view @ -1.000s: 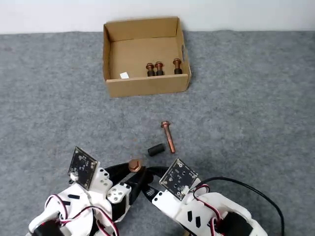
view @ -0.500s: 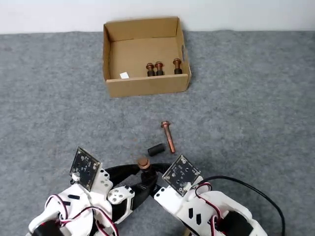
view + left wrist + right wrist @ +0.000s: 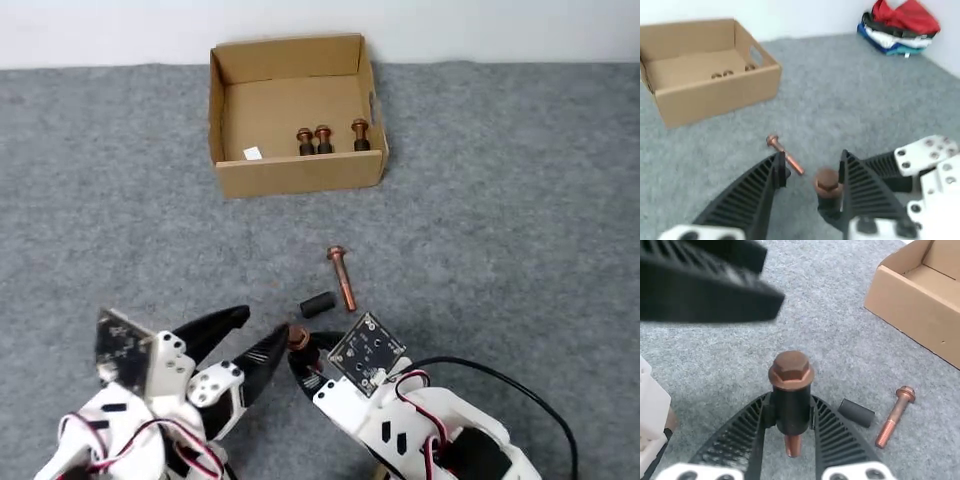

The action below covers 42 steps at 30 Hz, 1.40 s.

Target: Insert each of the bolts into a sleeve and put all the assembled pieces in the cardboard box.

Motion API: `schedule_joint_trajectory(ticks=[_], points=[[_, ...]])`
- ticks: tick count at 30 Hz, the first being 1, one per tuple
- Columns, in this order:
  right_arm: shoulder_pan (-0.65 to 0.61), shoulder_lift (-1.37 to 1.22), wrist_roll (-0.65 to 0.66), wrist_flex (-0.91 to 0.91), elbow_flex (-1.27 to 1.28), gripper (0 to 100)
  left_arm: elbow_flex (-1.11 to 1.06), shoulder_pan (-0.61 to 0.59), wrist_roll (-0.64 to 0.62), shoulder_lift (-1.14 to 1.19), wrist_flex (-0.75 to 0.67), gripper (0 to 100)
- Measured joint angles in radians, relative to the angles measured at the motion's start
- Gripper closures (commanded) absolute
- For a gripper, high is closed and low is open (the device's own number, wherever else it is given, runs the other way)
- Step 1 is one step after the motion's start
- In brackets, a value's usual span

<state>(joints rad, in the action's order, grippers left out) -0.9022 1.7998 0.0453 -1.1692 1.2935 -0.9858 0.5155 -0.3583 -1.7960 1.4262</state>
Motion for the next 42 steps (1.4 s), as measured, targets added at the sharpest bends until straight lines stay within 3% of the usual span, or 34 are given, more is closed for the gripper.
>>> schedule_joint_trajectory(ticks=[2, 8, 13, 17, 27, 42], points=[[0.0, 0.0, 0.0, 0.0, 0.0, 99.0, 0.021, -0.014, 0.0, 0.0, 0.0, 100], [0.13, 0.0, -0.031, 0.0, 0.0, 99.0, 0.015, -0.252, 0.018, 0.0, -0.034, 100], [0.299, -0.006, -0.071, 0.028, 0.002, 99.0, -0.193, -0.505, 0.163, -0.002, -0.155, 100], [0.393, -0.129, -0.089, 0.097, -0.04, 99.0, -0.382, -0.617, 0.245, 0.0, -0.299, 100], [0.523, -0.856, -0.288, 0.296, -0.517, 99.0, -0.652, -0.575, 0.282, 0.011, -0.411, 100], [0.542, -1.722, -0.301, 0.574, -1.237, 99.0, -0.707, -0.575, 0.284, 0.012, -0.351, 100]])
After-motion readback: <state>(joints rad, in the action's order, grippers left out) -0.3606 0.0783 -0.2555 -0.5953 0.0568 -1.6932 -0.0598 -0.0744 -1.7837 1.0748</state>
